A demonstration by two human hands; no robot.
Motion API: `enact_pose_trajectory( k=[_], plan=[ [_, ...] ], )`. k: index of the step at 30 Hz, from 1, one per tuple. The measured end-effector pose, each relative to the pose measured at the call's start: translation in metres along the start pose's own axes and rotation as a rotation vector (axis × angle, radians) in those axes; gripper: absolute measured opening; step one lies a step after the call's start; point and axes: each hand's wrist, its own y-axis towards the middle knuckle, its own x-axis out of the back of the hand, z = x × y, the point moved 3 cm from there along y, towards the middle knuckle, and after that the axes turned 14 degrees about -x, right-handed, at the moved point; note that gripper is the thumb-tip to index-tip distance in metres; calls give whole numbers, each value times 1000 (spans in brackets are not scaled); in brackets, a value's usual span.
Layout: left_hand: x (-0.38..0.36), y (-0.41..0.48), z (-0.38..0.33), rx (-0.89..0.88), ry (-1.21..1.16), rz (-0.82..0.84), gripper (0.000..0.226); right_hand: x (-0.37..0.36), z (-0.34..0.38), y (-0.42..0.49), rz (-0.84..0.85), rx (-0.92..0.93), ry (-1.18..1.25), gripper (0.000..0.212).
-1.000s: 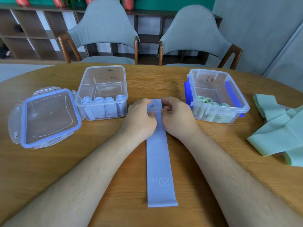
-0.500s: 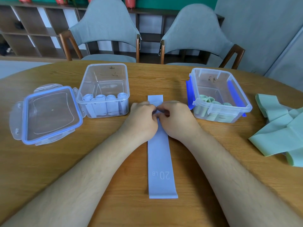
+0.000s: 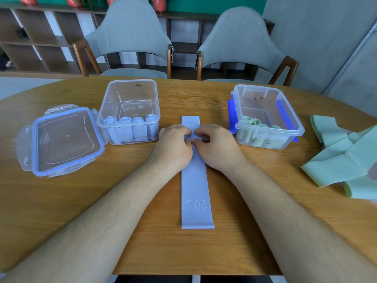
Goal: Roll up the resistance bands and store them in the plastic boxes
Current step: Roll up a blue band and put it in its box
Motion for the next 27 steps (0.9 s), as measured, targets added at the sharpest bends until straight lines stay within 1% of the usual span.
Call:
enact_pose_trajectory(
  k=[3,5,7,9,11,13,16,18,20,22,25,27],
  plan=[
    [2,-11,-4,39,83,43,33,6,2,-13,-4,-92,-6,23],
    [2,-16,-7,46,74,70,35,8,2,-22,6,-117,2,27],
    [2,-19,-8,53,-15,84,34,8,2,-29,44,-126,23,29],
    [4,-22,-8,106,-124,94,35,8,2,-34,63,-124,15,30],
    [7,-27,-7,150,-151,101,38,10,2,-38,46,-159,-9,28],
    [9,-34,-9,158,-143,99,39,11,2,-42,43,-198,-10,27],
    [9,-40,-13,181,-268,79,39,10,6,-48,103,-229,44,31],
    [11,-44,-13,211,-312,60,42,13,4,-52,87,-253,69,33],
    [12,-48,-13,212,-295,60,43,15,2,-56,65,-284,74,38],
    [12,-51,-15,198,-312,58,42,14,3,-59,96,-271,85,41],
    [14,-54,-17,203,-327,53,41,15,5,-64,121,-244,112,40],
    [18,-60,-19,170,-246,61,39,18,3,-71,101,-231,92,39]
  ],
)
